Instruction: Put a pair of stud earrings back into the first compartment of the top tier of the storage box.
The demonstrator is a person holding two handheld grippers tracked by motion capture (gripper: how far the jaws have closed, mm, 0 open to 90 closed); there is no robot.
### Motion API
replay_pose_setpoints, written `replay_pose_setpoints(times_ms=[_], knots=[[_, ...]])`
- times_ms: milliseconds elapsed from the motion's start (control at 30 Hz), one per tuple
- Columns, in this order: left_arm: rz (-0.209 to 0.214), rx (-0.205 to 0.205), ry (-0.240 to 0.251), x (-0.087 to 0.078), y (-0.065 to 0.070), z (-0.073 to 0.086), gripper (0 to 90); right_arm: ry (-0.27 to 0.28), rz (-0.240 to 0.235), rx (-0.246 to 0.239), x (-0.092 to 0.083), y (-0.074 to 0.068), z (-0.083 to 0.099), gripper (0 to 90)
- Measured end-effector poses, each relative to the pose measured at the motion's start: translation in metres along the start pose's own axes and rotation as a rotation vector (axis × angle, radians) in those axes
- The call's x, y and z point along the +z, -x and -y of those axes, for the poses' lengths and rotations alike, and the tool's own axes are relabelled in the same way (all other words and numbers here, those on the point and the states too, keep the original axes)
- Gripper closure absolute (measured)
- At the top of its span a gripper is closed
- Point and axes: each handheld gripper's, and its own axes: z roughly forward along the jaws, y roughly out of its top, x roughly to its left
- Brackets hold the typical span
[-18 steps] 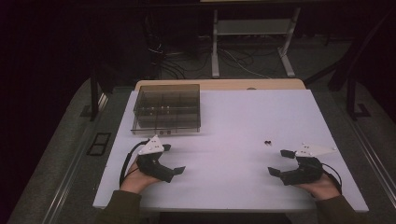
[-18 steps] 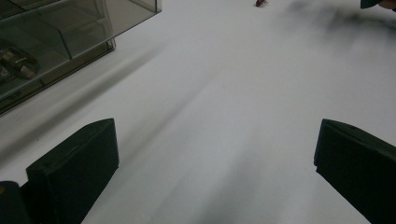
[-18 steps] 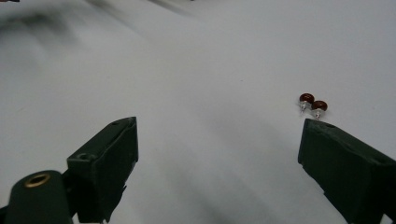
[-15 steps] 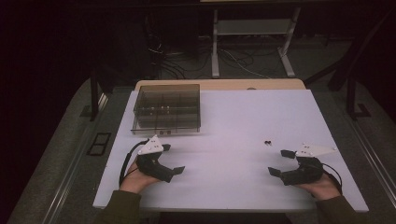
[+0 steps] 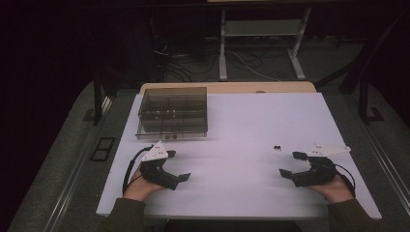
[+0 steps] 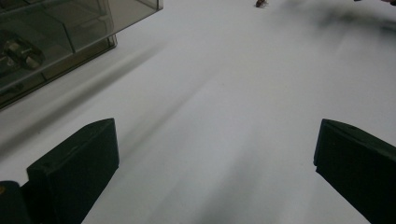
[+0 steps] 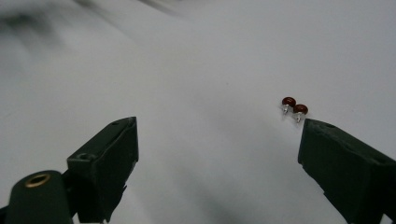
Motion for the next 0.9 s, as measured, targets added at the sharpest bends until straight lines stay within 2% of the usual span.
replay_pose_setpoints(times_ms=[100,433,900], knots=[[-0.001,-0.004,0.008,-0.001,0.000,0.000,0.0,-0.010,0.006,-0.013,0.000,0.001,-0.004,11.7],[0.001,-0.005,0.002,0.000,0.001,0.001,0.0,-0.032,0.028,0.020,0.003,0.014,-0.014,11.7],[0.002,-0.005,0.003,0.000,0.002,0.000,0.0,-0.025,0.036,0.037,0.006,0.025,-0.028,13.6]])
